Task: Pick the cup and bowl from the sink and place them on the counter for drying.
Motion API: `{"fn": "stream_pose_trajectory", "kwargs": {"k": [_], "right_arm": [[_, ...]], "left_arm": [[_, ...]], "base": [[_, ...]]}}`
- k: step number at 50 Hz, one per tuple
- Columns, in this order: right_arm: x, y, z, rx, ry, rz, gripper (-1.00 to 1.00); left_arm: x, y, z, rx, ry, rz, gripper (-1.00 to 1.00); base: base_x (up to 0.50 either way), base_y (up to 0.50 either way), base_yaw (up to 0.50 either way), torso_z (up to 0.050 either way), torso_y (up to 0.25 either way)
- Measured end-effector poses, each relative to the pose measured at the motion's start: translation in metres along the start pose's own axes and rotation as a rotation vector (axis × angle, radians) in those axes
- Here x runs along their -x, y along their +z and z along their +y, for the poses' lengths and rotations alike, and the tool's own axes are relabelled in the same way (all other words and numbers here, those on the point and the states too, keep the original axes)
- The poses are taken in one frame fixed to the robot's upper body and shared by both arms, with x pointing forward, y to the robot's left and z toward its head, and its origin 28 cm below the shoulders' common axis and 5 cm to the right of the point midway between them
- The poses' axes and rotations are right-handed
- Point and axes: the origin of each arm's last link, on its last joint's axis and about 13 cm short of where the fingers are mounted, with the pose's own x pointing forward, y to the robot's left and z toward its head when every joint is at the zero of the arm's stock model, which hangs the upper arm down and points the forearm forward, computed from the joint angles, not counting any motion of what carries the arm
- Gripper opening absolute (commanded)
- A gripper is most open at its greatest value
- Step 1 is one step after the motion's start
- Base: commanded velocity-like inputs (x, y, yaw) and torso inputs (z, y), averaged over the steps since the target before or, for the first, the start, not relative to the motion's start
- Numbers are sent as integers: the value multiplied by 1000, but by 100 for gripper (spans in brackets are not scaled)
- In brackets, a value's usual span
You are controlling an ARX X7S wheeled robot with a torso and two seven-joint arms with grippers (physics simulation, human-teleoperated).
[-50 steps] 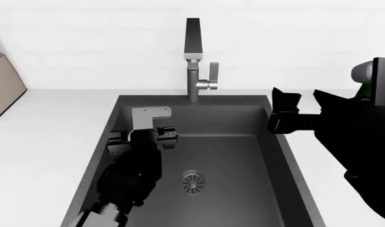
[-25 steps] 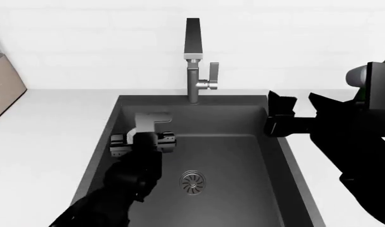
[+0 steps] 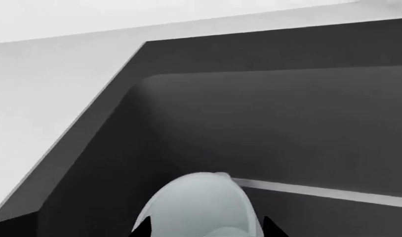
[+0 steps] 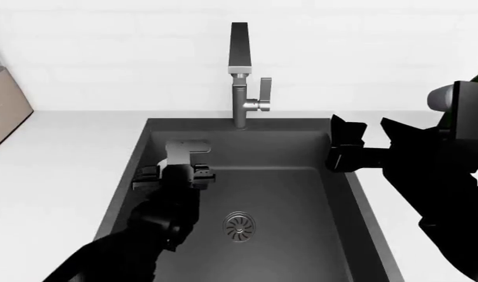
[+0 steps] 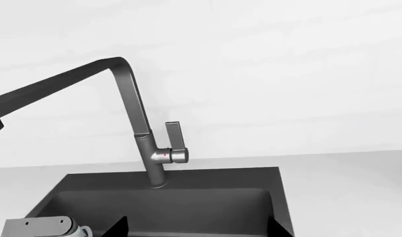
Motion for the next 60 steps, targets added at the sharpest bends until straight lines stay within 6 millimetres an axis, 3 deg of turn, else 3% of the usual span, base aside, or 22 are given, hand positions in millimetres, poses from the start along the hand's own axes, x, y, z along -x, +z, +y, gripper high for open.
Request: {"fn": "stream_pose_trajectory", "kwargs": {"k": [23,41,60], "right_arm": [[0,0,1,0,1,-4,100],[-1,-2,2,-4,7,-4,100],[-1,-2,4,-7,14,-6,100]], "left_arm": [[16,16,7,-16,-7,-79,-100],[56,45,19,-119,-97,-211,-100],[93,97,66,-189,-120,-321,-100]], "base": [[0,0,0,0,0],[0,0,0,0,0],[0,0,0,0,0]]}}
